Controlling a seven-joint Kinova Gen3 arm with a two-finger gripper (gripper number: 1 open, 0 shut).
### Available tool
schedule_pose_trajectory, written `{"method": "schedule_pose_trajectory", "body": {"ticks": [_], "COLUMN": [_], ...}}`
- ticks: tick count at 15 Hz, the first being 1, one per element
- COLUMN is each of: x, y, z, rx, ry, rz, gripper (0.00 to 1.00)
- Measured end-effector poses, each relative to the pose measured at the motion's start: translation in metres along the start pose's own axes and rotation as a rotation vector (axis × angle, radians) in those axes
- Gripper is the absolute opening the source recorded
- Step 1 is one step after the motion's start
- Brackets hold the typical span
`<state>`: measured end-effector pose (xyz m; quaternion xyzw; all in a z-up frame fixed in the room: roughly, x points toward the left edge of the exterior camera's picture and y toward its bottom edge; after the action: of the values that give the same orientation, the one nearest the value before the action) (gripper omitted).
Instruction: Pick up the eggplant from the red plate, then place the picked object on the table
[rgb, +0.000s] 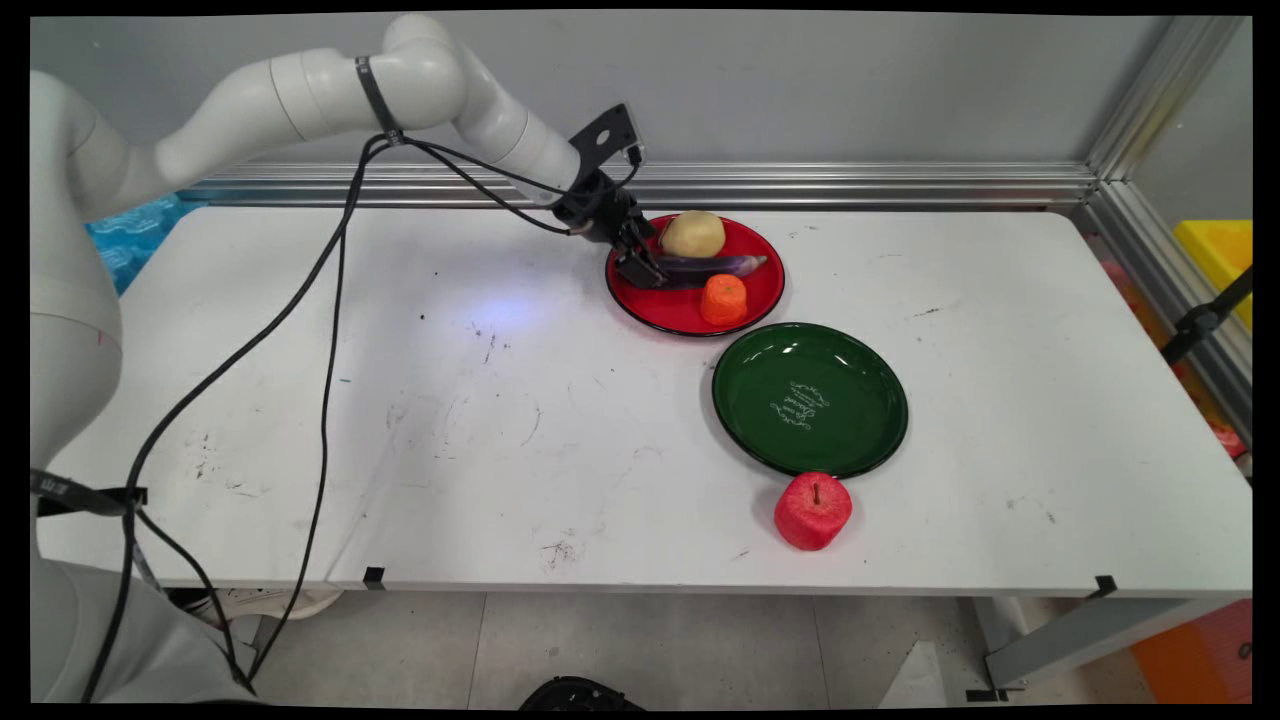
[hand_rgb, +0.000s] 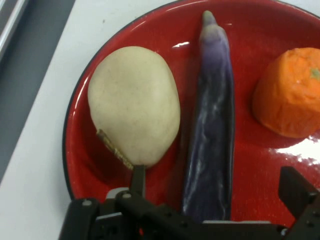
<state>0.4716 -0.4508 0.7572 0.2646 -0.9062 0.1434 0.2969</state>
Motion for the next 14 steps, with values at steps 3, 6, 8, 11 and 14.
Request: {"method": "schedule_pose_trajectory", "body": {"ticks": [3, 6, 8, 11, 14], "x": [-0.001, -0.003, -0.004, -0.007, -0.007], "y": [-0.001, -0.002, -0.003, -0.003, -0.003], "z": [0.006, 0.012, 0.015, 0.018, 0.019], "rx": [-0.006, -0.013, -0.018, -0.024, -0.027], "ry": [0.007, 0.012, 0.010, 0.005, 0.000], "rz": [0.004, 0.007, 0.010, 0.015, 0.021], "gripper": [1.00, 0.00, 0.00, 0.00, 0.00]}}
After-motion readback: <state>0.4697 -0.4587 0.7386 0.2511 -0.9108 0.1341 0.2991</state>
